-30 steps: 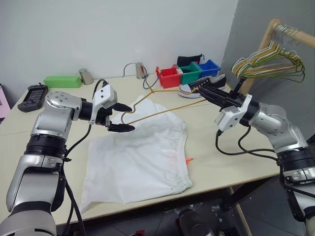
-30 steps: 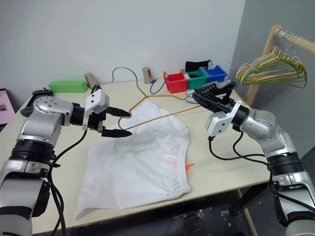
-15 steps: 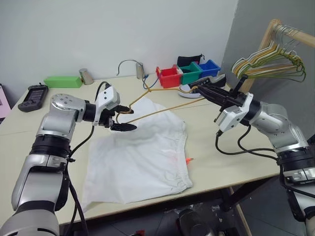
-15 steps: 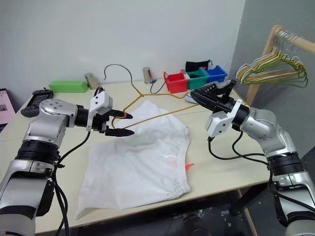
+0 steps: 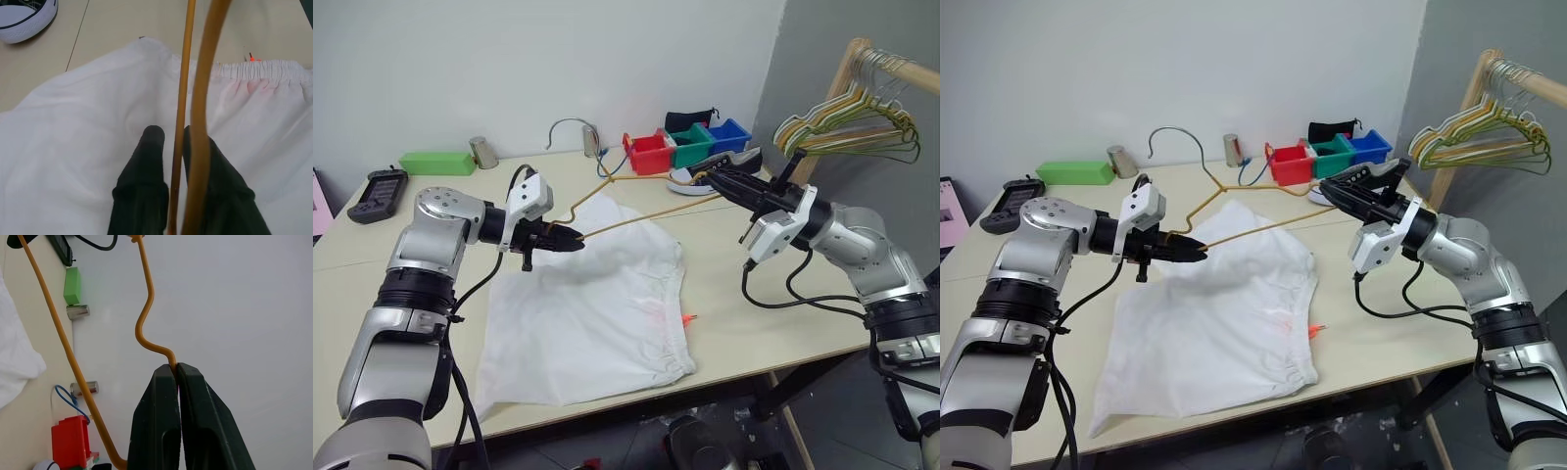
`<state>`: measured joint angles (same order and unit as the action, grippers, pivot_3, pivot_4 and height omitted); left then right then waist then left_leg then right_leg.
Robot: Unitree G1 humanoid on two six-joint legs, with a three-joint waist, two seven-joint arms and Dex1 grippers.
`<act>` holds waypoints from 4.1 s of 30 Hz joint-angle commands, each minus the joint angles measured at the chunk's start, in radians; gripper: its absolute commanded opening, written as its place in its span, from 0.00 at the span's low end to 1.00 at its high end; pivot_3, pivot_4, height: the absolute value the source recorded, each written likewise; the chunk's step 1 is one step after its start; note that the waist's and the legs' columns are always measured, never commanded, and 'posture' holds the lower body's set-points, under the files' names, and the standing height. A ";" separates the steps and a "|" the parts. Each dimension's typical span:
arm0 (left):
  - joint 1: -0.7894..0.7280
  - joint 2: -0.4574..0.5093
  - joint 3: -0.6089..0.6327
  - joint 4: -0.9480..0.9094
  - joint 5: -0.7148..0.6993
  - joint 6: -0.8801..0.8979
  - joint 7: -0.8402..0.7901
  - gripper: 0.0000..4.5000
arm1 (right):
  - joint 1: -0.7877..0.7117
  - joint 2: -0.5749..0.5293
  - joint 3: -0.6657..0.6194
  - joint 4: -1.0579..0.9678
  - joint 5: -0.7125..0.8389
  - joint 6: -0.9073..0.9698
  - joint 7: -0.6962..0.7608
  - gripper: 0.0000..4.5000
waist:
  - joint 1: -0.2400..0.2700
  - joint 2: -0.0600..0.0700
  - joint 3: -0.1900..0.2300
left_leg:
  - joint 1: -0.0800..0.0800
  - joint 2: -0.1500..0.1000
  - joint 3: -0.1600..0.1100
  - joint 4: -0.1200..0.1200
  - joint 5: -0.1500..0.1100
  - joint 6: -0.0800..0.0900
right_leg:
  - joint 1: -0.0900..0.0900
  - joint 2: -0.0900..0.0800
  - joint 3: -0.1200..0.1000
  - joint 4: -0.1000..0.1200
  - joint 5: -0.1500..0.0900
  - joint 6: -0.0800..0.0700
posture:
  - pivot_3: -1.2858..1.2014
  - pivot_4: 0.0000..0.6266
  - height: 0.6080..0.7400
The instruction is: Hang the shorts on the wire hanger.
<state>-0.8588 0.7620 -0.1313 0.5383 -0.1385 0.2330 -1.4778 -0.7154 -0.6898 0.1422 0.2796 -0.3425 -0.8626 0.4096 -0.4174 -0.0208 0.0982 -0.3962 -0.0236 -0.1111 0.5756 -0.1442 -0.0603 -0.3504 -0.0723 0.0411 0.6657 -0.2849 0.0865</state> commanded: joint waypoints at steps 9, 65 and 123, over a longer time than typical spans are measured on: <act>-0.020 0.010 0.000 -0.031 0.032 -0.039 0.041 0.00 | 0.009 -0.013 0.010 -0.045 -0.013 0.081 0.043 0.00 | 0.000 0.000 0.000 | 0.000 0.000 0.000 0.000 0.000 0.000 | 0.000 0.000 0.000 0.000 0.000 0.000 | 0.37 0.04 1.00; 0.003 -0.065 -0.123 -0.050 0.437 -0.534 0.545 0.00 | -0.096 0.040 0.216 -0.151 -0.115 0.954 0.391 0.06 | -0.023 -0.001 -0.001 | -0.002 -0.001 -0.001 0.002 0.000 0.000 | -0.002 -0.001 0.000 0.001 0.002 0.003 | 0.37 0.05 1.00; 0.531 0.023 0.150 -0.841 -0.229 0.230 0.407 0.99 | 0.828 -0.258 -0.314 -0.645 1.103 2.345 0.758 0.00 | 0.008 -0.008 0.001 | -0.004 0.003 0.004 0.002 -0.006 -0.005 | -0.002 -0.001 -0.002 -0.005 -0.005 -0.008 | 0.39 0.09 1.00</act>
<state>-0.2969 0.7658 0.0061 -0.2833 -0.3570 0.4724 -1.0719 0.1342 -0.9554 -0.1395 -0.3288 0.7134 1.4662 1.1840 -0.4094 -0.0289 0.0997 -0.3999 -0.0208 -0.1069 0.5773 -0.1498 -0.0651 -0.3526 -0.0729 0.0394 0.6611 -0.2896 0.0784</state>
